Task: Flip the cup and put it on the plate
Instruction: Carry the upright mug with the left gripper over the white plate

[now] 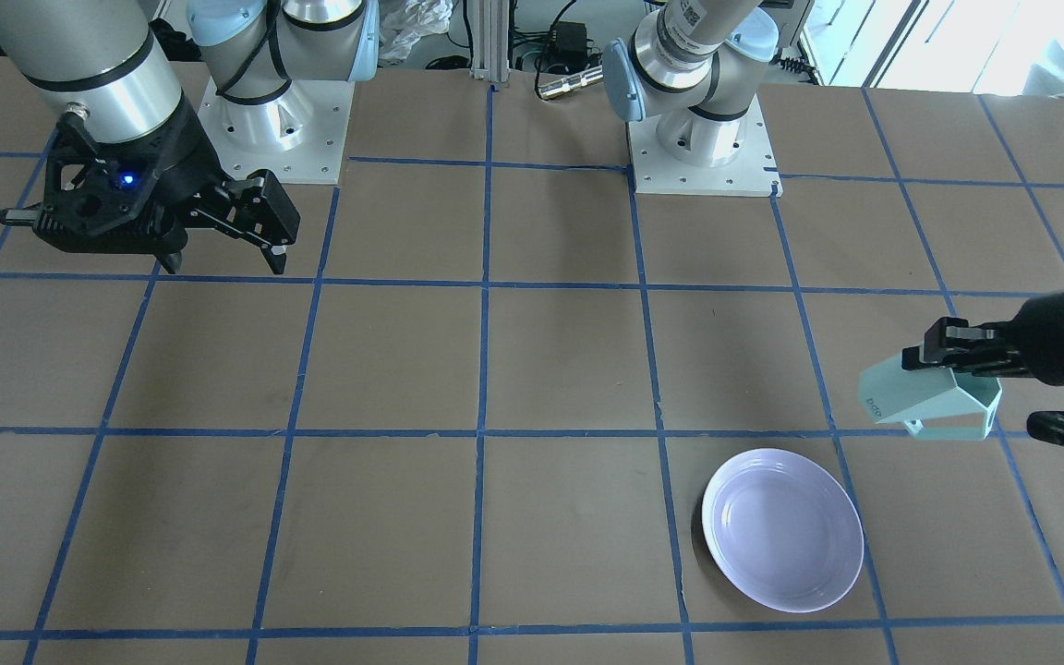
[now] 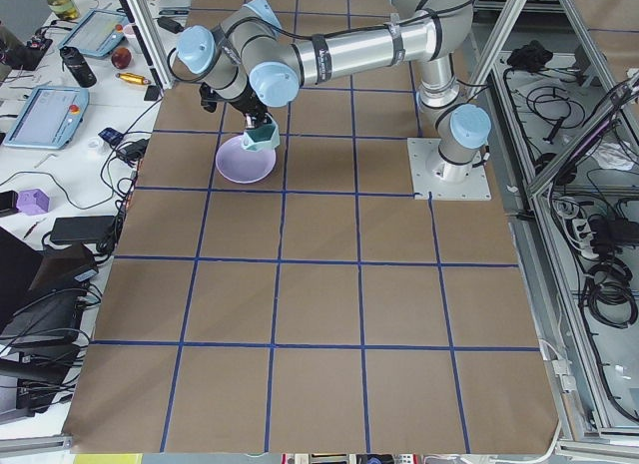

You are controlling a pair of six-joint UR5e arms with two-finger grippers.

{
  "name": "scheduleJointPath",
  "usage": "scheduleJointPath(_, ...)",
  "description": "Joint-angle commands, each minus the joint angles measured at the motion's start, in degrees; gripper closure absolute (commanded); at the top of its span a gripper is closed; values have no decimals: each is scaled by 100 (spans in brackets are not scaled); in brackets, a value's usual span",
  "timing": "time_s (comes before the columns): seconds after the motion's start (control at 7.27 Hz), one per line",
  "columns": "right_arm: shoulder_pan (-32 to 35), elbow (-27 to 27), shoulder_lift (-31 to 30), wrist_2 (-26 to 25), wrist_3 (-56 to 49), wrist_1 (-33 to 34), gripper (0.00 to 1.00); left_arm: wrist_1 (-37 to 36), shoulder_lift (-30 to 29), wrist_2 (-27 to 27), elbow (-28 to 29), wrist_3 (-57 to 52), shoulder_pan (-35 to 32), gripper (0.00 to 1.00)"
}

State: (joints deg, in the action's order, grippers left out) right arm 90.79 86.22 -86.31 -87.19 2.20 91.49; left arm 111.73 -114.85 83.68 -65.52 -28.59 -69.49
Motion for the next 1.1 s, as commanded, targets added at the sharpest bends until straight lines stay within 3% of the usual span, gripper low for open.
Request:
scheduleJointPath(0.0, 0, 0, 0, 0, 0, 0, 0, -1210, 382, 236, -1054, 379, -266, 100)
scheduleJointPath(0.41, 0, 0, 0, 0, 0, 0, 0, -2764, 578, 981, -1797, 600, -923, 100)
scheduleJointPath(0.55, 0, 0, 0, 0, 0, 0, 0, -2936, 447, 1253, -1789, 461, -1134, 100)
scheduleJointPath(0.96, 0, 0, 0, 0, 0, 0, 0, -3245, 78, 1273, -1763, -1129, -1233, 100)
